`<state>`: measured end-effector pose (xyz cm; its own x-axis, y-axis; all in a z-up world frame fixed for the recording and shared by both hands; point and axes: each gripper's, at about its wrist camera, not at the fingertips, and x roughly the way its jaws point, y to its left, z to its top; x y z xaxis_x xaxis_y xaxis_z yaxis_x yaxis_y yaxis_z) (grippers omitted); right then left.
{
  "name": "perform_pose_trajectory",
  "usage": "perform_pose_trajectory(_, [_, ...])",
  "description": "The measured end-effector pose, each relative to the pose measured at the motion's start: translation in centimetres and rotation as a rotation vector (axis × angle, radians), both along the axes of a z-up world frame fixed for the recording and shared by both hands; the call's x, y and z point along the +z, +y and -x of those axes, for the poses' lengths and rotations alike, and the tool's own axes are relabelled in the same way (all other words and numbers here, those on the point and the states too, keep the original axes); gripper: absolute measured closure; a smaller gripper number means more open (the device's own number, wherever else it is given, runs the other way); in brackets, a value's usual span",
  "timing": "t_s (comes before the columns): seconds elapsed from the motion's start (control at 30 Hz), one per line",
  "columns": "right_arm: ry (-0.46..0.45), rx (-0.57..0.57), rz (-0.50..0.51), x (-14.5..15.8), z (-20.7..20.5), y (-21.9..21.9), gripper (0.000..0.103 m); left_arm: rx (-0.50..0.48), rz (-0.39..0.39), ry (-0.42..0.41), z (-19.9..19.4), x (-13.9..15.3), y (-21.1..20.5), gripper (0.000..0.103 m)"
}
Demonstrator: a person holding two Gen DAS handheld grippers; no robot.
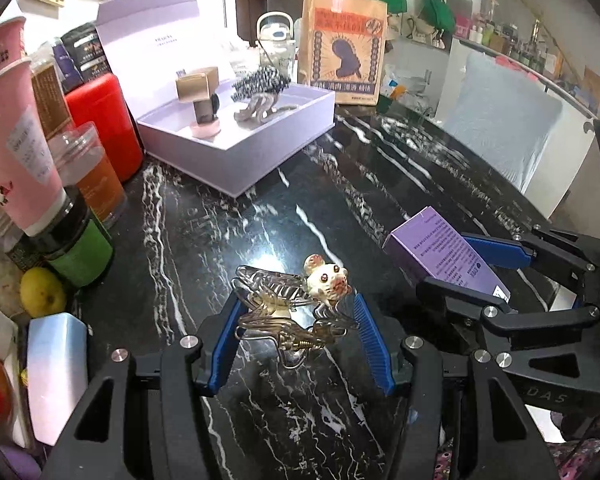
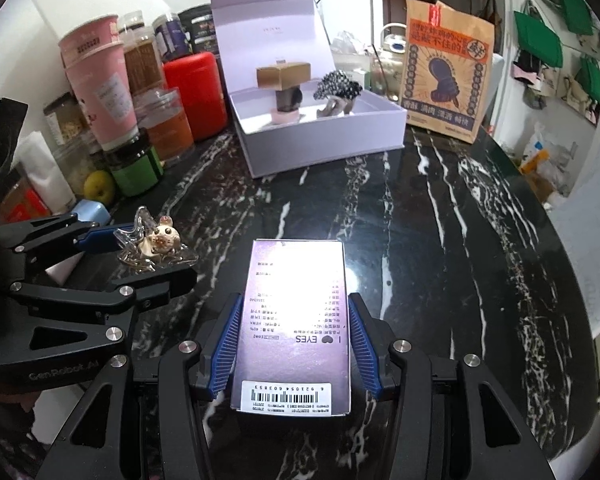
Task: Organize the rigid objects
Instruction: 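Lift the mouse clip with the left tool while the right tool lifts the purple box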
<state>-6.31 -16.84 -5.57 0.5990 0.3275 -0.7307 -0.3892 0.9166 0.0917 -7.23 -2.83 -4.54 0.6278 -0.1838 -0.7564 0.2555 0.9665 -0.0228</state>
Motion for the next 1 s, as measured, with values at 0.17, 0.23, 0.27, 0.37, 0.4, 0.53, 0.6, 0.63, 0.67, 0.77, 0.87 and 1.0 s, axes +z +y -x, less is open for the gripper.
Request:
perform_pose_trajectory(0.17, [-0.034,-0.001,0.002,1.4,0.3,-0.1,0.052,-0.008,-0.012,-0.036,0.2,1.7,0.1,0.048])
perform_pose_trajectory(0.23, [-0.041,0.003,-0.008,1.9,0.2,-0.2,0.052,-0.006,-0.015,-0.04,0.0,2.2,0.1,0.048])
perform_pose_trajectory(0.27, [-0.043,0.006,-0.013,2.1,0.2,-0.2,0.052,-0.002,-0.017,-0.038,-0.2,2.2,0.0,0.048])
perform_pose_trajectory(0.37, [-0.052,0.006,-0.004,2.5,-0.1,-0.3,0.052,-0.001,-0.014,-0.029,-0.8,2.4,0.0,0.048])
perform_pose_trajectory(0.4, [-0.051,0.008,-0.004,2.6,-0.3,-0.3,0.052,0.001,-0.015,-0.026,-1.0,2.5,-0.1,0.048])
perform_pose_trajectory(0.53, [-0.053,0.025,-0.018,3.5,-1.2,-0.6,0.052,0.009,-0.002,-0.037,-2.1,3.6,0.2,0.048])
perform_pose_trajectory(0.6, [-0.065,0.033,-0.016,4.2,-1.8,-0.6,0.052,0.016,-0.003,-0.05,-2.6,4.3,0.3,0.048])
perform_pose_trajectory(0.63, [-0.072,0.039,-0.012,4.5,-2.0,-0.6,0.052,0.021,-0.006,-0.058,-3.1,4.7,0.3,0.048])
perform_pose_trajectory(0.67, [-0.083,0.046,-0.006,4.9,-2.3,-0.6,0.052,0.023,-0.007,-0.063,-3.4,4.9,0.3,0.048])
perform_pose_trajectory(0.77, [-0.105,0.061,0.004,5.7,-3.1,-0.5,0.052,0.026,-0.003,-0.077,-4.8,5.8,0.2,0.048])
perform_pose_trajectory(0.87, [-0.116,0.074,0.005,6.5,-4.1,-0.6,0.052,0.026,0.004,-0.084,-5.9,6.4,0.0,0.048])
perform_pose_trajectory(1.0, [-0.131,0.091,0.012,7.4,-5.7,-0.8,0.052,0.025,-0.002,-0.1,-7.5,7.2,-0.1,0.048])
